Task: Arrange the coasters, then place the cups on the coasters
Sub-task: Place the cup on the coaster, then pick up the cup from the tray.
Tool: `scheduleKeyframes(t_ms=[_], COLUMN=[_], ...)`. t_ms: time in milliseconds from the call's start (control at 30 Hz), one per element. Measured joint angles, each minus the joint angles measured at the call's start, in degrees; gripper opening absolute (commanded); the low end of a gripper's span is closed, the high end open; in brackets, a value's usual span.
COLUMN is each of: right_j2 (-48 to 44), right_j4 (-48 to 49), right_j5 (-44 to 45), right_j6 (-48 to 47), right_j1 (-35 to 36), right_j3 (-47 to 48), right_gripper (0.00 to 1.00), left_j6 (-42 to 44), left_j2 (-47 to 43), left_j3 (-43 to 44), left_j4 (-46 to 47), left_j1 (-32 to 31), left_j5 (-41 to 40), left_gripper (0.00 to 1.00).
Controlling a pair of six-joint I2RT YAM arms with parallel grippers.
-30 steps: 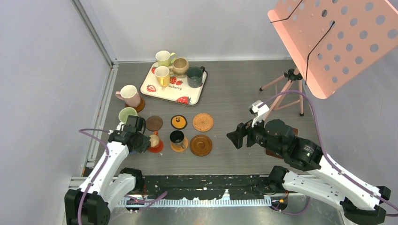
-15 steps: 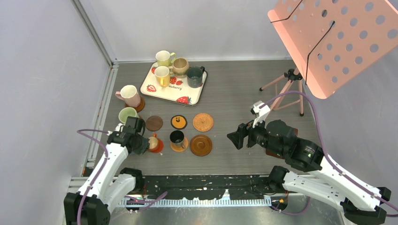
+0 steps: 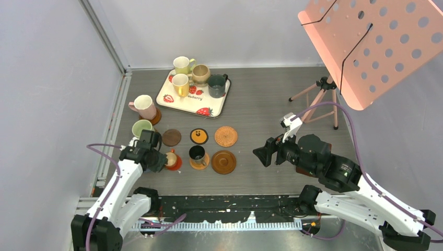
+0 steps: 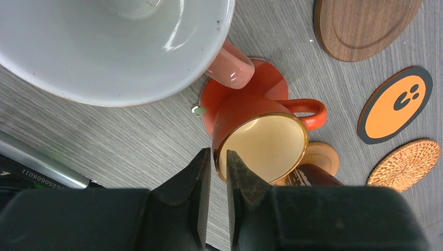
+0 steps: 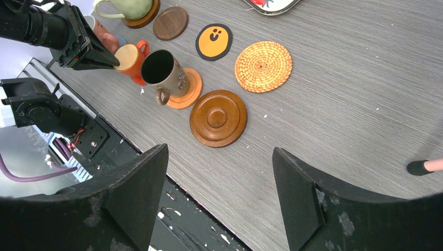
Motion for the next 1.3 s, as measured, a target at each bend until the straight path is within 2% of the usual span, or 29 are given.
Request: scheduleKeyframes(t_ms=[167,300,400,533,700,967,1200,1300], right_j2=[0.1,0.4,0.8,1.9,4.3,7.5,9.6,11.1], right_j4=[0.0,0.0,0.1,0.5,1.0,1.4,1.2,1.4], right_j5=[-0.4,-1.0,-1.3,-1.7,-2.1,-2.1,-1.8,-1.7], right_j6=[0.1,0.3,0.5,0.7,1.0,0.9,0.1,-0.3], right_j1=[0.0,0.0,0.0,0.0,0.0,0.0,0.0,0.0], right_j3=[0.0,0.0,0.0,0.0,0.0,0.9,2.3,4.1], right_gripper=[0.80,0.80,0.80,0.80,0.80,0.80,0.80,0.80], left_j6=[0.0,0.2,0.5,2.3,10.3,27.2,37.7,40.7], left_j2=[-0.8,-2.3,-4.7,-7.6,-7.4,9.2,30.7,41.7], left_j3=[0.1,3.0,6.0,9.9,14.9,33.1,50.2,60.4], left_j4=[-0.2,-2.0,-2.8,-3.0,0.0,6.0,8.0,7.3], left_j1=[0.0,-0.2,-0.4,-0.5,-0.5,-0.6,-0.3,0.3], left_j5=[0.6,0.5,-0.7,-3.1,-5.3,-7.7,-7.8,-6.4], left_gripper=[0.33,0.52,0.62,0.63,0.59,0.55,0.55,0.55])
